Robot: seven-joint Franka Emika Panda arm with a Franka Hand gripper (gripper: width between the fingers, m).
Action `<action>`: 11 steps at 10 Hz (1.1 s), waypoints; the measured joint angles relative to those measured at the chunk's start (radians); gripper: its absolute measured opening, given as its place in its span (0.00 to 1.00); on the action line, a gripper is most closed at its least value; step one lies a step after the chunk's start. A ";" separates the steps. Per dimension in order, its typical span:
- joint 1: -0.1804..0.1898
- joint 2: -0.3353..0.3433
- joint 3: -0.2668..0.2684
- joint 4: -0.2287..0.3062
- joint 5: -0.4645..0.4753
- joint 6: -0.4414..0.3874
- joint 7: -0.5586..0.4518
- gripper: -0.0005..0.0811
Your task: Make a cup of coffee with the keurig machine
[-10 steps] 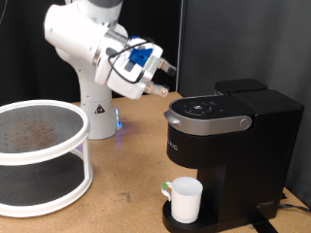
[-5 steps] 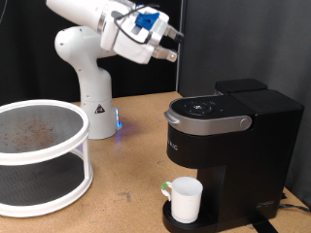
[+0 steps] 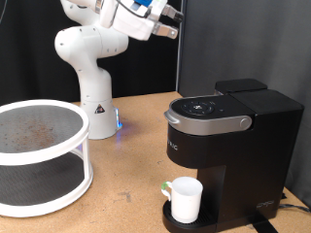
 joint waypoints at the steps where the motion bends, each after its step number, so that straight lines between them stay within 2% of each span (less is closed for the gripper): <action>1: 0.007 0.002 0.012 0.013 -0.007 0.028 -0.028 0.99; 2: 0.006 0.010 0.042 0.035 -0.062 0.065 -0.020 0.99; 3: -0.002 0.029 0.077 0.067 -0.184 0.067 0.011 0.99; 4: -0.011 0.058 0.100 0.114 -0.324 0.005 0.068 0.99; 5: -0.015 0.098 0.109 0.174 -0.443 -0.091 0.122 0.99; 6: -0.015 0.142 0.109 0.232 -0.505 -0.180 0.152 0.99; 8: -0.014 0.239 0.105 0.327 -0.513 -0.261 0.192 0.99; 9: -0.014 0.235 0.105 0.323 -0.513 -0.253 0.187 0.99; 10: -0.014 0.229 0.112 0.309 -0.515 -0.203 0.143 0.99; 11: -0.015 0.224 0.130 0.294 -0.578 -0.147 0.093 0.99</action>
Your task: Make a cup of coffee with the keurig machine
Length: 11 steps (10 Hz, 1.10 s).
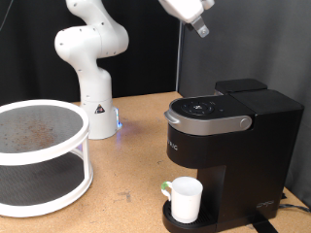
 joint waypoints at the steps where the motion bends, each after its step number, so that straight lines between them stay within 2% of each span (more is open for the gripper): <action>1: -0.009 0.002 0.035 -0.010 -0.097 0.084 0.011 0.99; 2: -0.016 0.010 0.071 -0.006 -0.208 0.101 0.022 0.99; 3: -0.018 0.027 0.089 0.017 -0.291 0.054 0.025 0.99; 4: -0.017 0.057 0.092 0.062 -0.310 -0.054 0.025 0.99; 5: -0.017 0.117 0.086 0.134 -0.311 -0.149 0.025 0.99; 7: -0.017 0.104 0.090 0.099 -0.325 -0.051 -0.006 0.99; 9: -0.022 0.094 0.111 0.040 -0.423 0.121 -0.002 0.99; 11: -0.023 0.105 0.117 0.026 -0.478 0.149 0.010 0.99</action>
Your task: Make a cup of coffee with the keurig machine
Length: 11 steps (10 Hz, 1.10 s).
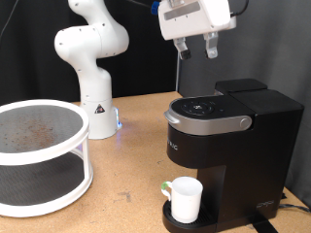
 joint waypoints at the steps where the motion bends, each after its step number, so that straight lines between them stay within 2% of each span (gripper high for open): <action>1: 0.000 0.011 0.000 0.000 -0.003 0.000 0.000 0.99; 8: 0.000 0.112 -0.005 0.032 0.059 -0.040 0.001 0.99; 9: 0.000 0.120 -0.006 0.034 0.068 -0.040 -0.009 0.88; 10: 0.000 0.124 -0.007 0.035 0.075 -0.040 -0.013 0.88; 11: 0.000 0.129 -0.007 0.039 0.084 -0.042 -0.017 0.63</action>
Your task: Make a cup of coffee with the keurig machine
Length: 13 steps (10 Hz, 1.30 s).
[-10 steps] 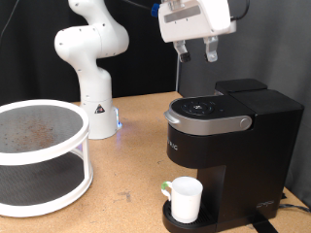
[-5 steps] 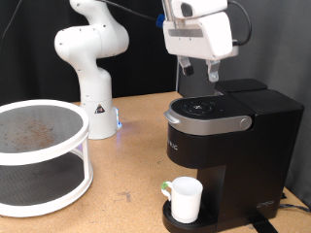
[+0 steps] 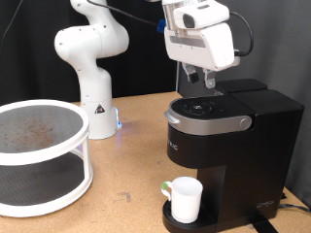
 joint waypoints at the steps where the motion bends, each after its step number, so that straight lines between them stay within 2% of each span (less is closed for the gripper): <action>1: 0.000 0.005 -0.002 0.005 0.020 -0.007 -0.012 0.46; 2: 0.000 0.009 -0.005 0.009 0.035 -0.014 -0.025 0.46; 3: 0.000 0.012 -0.007 0.009 0.036 -0.010 -0.028 0.29; 4: -0.001 0.014 -0.008 0.007 0.028 0.001 -0.028 0.29; 5: -0.003 0.015 -0.008 0.002 0.011 0.012 -0.027 0.09; 6: -0.008 0.015 -0.008 -0.006 -0.005 0.027 -0.026 0.03; 10: -0.013 0.045 -0.012 -0.021 -0.009 0.057 -0.032 0.01; 13: -0.013 0.061 -0.013 -0.022 0.040 0.066 -0.074 0.01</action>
